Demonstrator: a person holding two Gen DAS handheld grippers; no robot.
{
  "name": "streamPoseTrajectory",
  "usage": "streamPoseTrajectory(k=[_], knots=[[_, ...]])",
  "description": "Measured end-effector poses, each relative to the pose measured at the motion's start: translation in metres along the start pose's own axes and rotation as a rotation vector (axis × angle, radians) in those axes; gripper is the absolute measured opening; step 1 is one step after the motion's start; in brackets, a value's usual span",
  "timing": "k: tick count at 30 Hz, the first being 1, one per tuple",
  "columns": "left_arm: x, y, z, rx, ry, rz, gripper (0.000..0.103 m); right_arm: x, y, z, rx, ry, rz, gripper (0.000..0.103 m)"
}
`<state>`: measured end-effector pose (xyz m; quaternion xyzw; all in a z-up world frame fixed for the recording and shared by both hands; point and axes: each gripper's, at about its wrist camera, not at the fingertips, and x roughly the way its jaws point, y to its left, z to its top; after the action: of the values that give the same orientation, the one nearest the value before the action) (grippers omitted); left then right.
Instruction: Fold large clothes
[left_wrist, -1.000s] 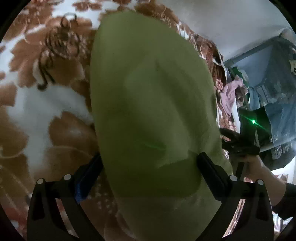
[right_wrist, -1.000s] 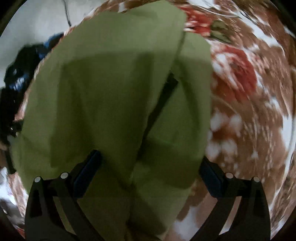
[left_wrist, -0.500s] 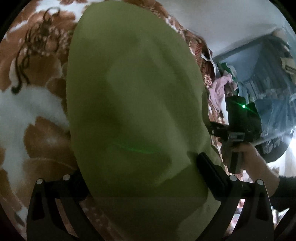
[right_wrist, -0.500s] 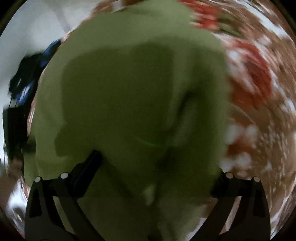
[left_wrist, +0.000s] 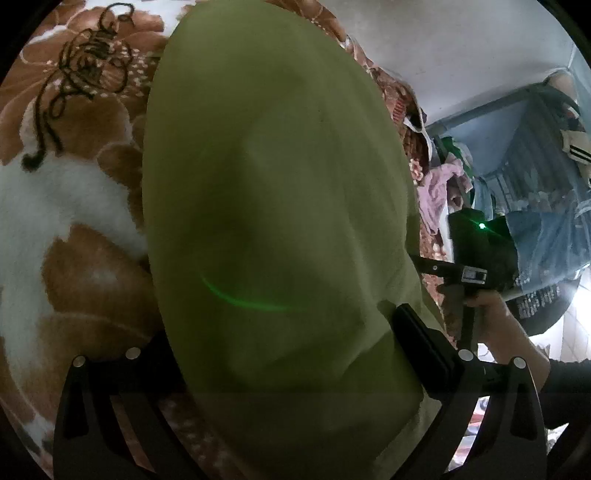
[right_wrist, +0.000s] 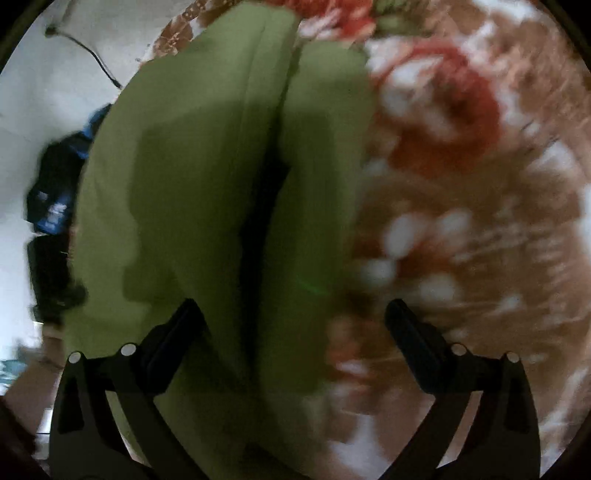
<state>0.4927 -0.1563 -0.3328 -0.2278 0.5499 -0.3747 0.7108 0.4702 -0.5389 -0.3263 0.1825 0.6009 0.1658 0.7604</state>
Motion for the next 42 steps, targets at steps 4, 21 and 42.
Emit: streamPoseTrajectory(k=[4,21,42], knots=[[-0.004,-0.007,0.003,-0.004,-0.014,-0.032,0.097,0.002,0.017,0.001,-0.033,0.012,0.114,0.099],[-0.003,-0.027,0.005,0.014,0.046,-0.006,0.036,-0.02,0.035,-0.004,-0.152,-0.033,0.022,0.033],[0.004,-0.021,-0.017,-0.076,0.021,-0.052,0.036,-0.006,-0.006,-0.04,-0.128,0.087,0.093,0.05]])
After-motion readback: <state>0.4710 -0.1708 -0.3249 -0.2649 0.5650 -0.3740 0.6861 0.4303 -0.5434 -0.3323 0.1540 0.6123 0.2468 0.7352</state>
